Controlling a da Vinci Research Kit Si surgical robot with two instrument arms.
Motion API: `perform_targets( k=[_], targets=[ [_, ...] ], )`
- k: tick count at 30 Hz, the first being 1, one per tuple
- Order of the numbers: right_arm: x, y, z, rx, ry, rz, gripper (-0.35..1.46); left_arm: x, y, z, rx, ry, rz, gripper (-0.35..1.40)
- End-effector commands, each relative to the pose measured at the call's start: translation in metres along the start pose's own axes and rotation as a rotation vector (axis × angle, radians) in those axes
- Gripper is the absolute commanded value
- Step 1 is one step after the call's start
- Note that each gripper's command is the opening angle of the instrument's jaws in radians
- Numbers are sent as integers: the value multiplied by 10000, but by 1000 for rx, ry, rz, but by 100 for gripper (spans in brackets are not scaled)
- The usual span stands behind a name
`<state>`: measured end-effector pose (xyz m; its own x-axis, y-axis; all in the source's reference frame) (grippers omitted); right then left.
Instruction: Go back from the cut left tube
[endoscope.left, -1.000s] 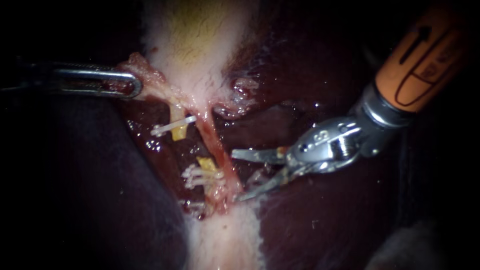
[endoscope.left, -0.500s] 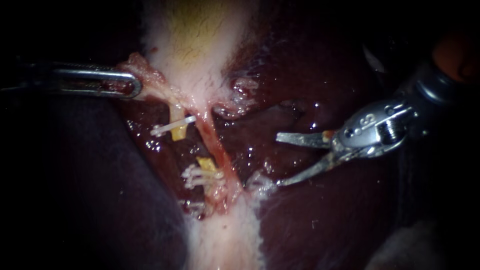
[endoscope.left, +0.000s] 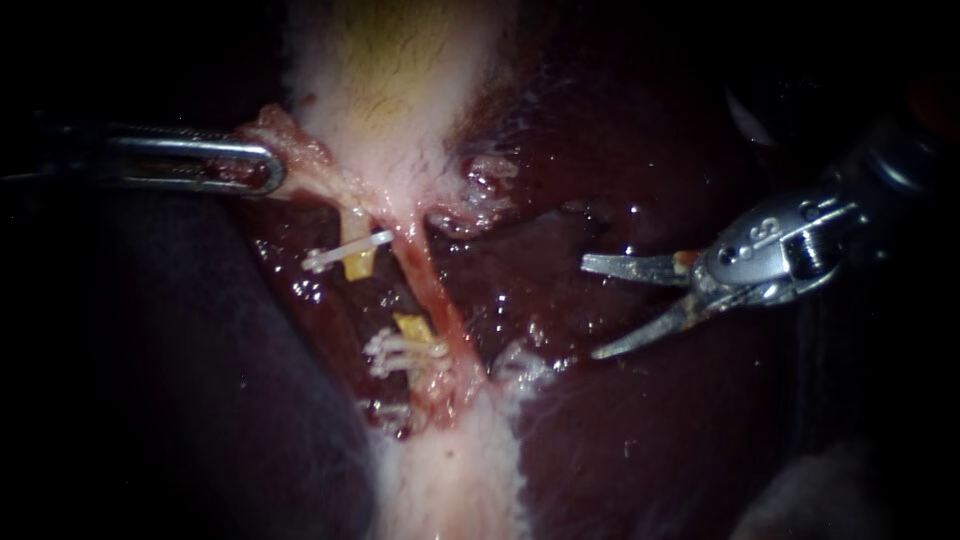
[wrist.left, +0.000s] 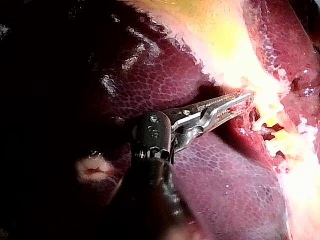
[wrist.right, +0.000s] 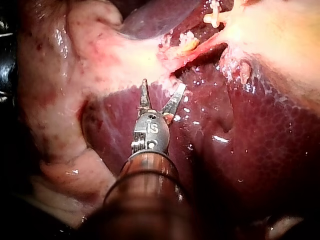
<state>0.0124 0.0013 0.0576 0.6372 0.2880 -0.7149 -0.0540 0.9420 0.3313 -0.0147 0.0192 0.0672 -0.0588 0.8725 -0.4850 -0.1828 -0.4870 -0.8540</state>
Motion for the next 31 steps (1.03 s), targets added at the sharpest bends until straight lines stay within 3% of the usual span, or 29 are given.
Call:
perform_targets(
  k=[1,19,31],
  targets=[
    [0,0,0,0,0,0,145,0,-1,1,1,1,0,-35],
    [-1,0,0,0,0,0,145,-25,-28,55,18,2,18,-35],
    [-1,0,-1,0,0,0,145,-25,-30,59,19,2,18,-35]
  ],
)
